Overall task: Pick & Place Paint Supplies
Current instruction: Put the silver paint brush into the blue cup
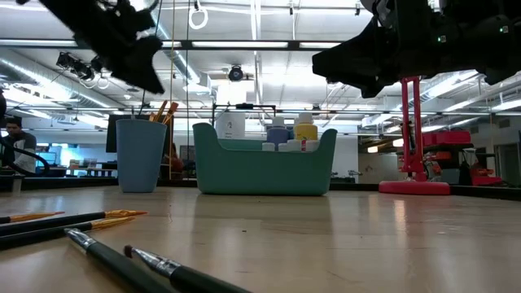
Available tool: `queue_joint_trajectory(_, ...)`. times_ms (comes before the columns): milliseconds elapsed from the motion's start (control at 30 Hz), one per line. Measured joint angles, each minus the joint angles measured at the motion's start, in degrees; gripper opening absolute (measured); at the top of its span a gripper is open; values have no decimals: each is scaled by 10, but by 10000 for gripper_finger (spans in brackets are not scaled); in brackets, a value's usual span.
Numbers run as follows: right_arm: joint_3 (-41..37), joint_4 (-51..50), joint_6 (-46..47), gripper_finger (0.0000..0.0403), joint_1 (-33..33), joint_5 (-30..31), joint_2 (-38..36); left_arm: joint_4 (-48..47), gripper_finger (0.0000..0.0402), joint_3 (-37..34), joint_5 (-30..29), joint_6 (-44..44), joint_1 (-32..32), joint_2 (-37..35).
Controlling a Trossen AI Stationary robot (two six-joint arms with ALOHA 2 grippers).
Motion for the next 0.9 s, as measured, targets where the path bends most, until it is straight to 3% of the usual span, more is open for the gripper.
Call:
queue_joint_trajectory(167, 0, 0, 0, 139, 0, 0, 0, 72, 117, 45, 55, 57, 0, 0)
queue_joint_trajectory(333, 0, 0, 0, 139, 0, -7, 0, 178, 116, 65, 176, 84, -7, 0)
queue_joint_trajectory(433, 0, 0, -4, 139, 0, -93, 0, 218, 116, 61, 226, 127, -14, 0)
queue_joint_trajectory(533, 0, 0, -30, 139, 7, -225, 0, 216, 116, 58, 236, 131, -23, 0)
queue_joint_trajectory(600, 0, 0, -34, 139, 16, -270, 0, 211, 116, 58, 236, 128, -28, 0)
queue_joint_trajectory(767, 0, -23, -31, 154, 42, -290, -1, 204, 116, 58, 237, 127, -41, 0)
queue_joint_trajectory(900, -5, -126, -10, 166, 58, -329, -3, 203, 116, 58, 237, 123, -49, 0)
